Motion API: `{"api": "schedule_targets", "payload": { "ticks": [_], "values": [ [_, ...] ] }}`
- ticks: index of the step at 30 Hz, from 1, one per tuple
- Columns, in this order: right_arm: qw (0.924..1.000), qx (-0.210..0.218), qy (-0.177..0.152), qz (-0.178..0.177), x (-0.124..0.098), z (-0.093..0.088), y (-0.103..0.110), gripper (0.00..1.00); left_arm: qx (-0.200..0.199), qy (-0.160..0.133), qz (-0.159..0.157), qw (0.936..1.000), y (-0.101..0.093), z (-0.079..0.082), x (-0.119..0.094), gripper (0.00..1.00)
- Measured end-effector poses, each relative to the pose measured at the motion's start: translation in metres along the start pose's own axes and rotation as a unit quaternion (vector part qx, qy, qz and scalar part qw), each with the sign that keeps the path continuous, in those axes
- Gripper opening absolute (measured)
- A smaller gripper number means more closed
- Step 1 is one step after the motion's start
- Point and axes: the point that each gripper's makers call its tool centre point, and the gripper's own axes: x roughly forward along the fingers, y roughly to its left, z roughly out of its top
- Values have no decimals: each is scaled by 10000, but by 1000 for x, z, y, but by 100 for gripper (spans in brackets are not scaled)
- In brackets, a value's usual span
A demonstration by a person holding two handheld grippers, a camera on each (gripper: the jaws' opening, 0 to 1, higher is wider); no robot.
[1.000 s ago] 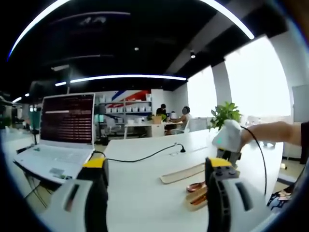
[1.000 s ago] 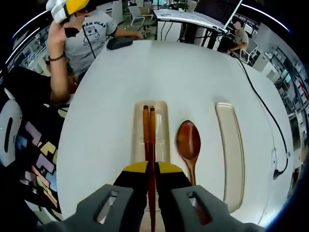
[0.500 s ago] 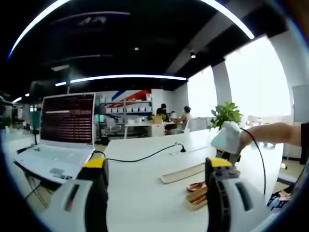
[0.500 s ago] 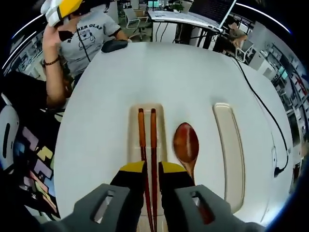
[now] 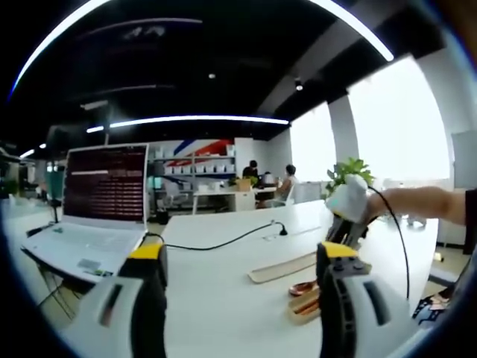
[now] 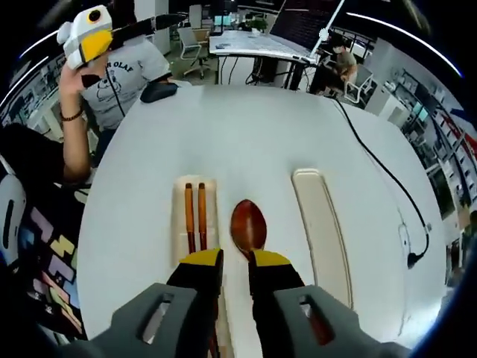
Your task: Arrange the utensils inside the cutlery case until each visible utensil rests in its matching compartment.
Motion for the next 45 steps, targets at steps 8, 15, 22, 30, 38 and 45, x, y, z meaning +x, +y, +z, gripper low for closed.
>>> {"api": "schedule_targets", "payload": {
  "ticks": [8,15,22,30,38,45],
  "values": [
    [9990,350,271,73,14,-31,-18,13,26,50,-14,10000,-3,-2,1,88],
    [9987,368,291,201,20,-27,-16,13,27,136,7,9999,0,-6,3,90],
    [9983,194,421,362,31,-25,-7,13,10,143,20,9999,1,-7,4,90],
    [9989,121,314,332,34,-29,-3,10,-215,425,-126,9988,8,-37,30,89],
    [9996,41,192,204,33,-28,0,4,-949,943,-1318,9822,-34,-78,72,79],
    [9997,9,-97,206,31,-30,0,4,-2309,2248,-2771,9052,-79,-112,112,45]
  ]
}}
